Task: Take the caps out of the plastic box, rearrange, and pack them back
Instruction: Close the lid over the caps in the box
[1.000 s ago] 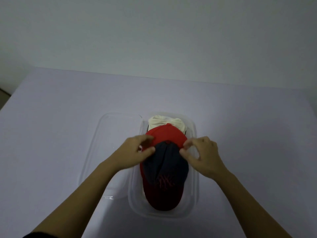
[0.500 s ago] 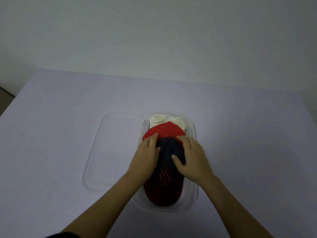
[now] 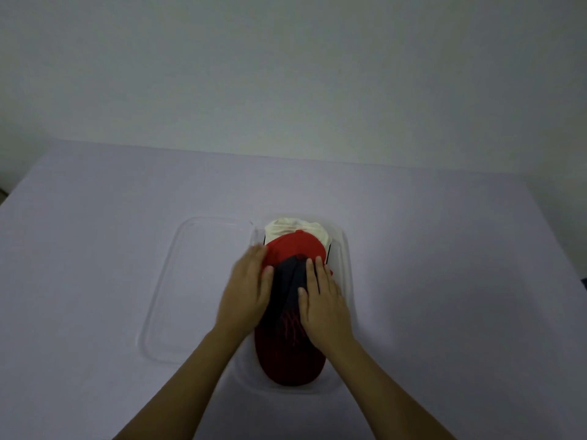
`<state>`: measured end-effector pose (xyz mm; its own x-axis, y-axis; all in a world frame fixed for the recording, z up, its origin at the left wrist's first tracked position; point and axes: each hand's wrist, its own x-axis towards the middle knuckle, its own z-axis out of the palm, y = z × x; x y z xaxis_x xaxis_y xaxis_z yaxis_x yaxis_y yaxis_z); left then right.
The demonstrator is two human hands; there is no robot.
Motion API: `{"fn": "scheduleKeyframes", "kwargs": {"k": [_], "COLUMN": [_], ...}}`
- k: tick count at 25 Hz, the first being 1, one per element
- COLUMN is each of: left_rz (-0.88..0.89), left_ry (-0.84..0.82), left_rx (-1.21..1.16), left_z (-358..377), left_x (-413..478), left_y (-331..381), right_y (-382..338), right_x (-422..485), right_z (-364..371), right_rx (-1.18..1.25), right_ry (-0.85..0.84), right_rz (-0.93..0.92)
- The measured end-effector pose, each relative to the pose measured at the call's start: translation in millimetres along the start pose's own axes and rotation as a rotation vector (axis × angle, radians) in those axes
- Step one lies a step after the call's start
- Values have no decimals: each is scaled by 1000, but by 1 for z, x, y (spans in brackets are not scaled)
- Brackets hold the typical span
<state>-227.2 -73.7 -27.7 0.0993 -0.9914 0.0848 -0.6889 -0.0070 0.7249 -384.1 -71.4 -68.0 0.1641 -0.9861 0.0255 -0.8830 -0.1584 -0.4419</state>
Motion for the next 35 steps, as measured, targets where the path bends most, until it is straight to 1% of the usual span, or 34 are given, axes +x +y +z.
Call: {"fn": "scheduleKeyframes", "kwargs": {"k": [1,2,3,4,5,6,7,8,10,12,15,17,19,21,22,23,24,25,26,27,28,30,31,33,35], "left_rz": [-31,-132,-299,-535,-770,-943,-1038,-1071,-1051,-1005,-877,-780,-634,-493,-438,-387,-347,-322,-315,-317,-331,-387,-407,-403,-364], "left_ry": [153,284,357,344,267,170,88,34,25,83,189,278,342,402,413,401,348,262,169,90,43,25,18,-20,-93], "left_rx": [26,72,126,171,211,242,261,266,260,209,31,-103,-58,-4,-66,-201,-340,-458,-543,-589,-596,-539,-487,-384,-266], "left_z": [-13,-26,-38,-49,-56,-61,-63,-64,-65,-75,-107,-133,-158,-180,-188,-190,-189,-182,-169,-153,-133,-92,-73,-41,-19], "left_x": [2,3,5,4,0,-4,-7,-9,-9,-6,-5,-2,1,4,6,7,7,6,4,3,0,-8,-13,-21,-26], "left_y": [-13,-31,-53,-73,-90,-102,-109,-110,-111,-106,-91,-68,-43,-15,2,19,36,51,61,66,66,61,55,42,27], "right_y": [0,-1,0,0,0,1,1,2,3,4,3,3,-1,-16,-28,-41,-53,-60,-62,-61,-57,-43,-34,-17,-5], "right_x": [0,0,1,1,1,1,2,2,2,2,2,4,5,8,9,11,12,14,15,13,10,0,-5,-13,-17], "right_z": [1,1,2,2,3,3,4,3,3,2,-2,-8,-19,-39,-53,-69,-87,-104,-118,-129,-134,-127,-116,-92,-75], "right_rx": [-1,2,4,2,1,0,2,5,6,-6,-11,11,93,297,445,639,867,1094,1261,1318,1265,1021,926,812,756], "right_ry": [-2,-9,-10,-8,-5,-9,-11,-18,-19,-29,-68,-114,-154,-142,-126,-121,-127,-127,-106,-64,-13,72,85,51,-1], "right_rz": [-1,0,1,-1,-3,-9,-19,-23,-24,-25,-28,-8,26,68,101,143,198,238,264,284,301,389,440,520,566]}}
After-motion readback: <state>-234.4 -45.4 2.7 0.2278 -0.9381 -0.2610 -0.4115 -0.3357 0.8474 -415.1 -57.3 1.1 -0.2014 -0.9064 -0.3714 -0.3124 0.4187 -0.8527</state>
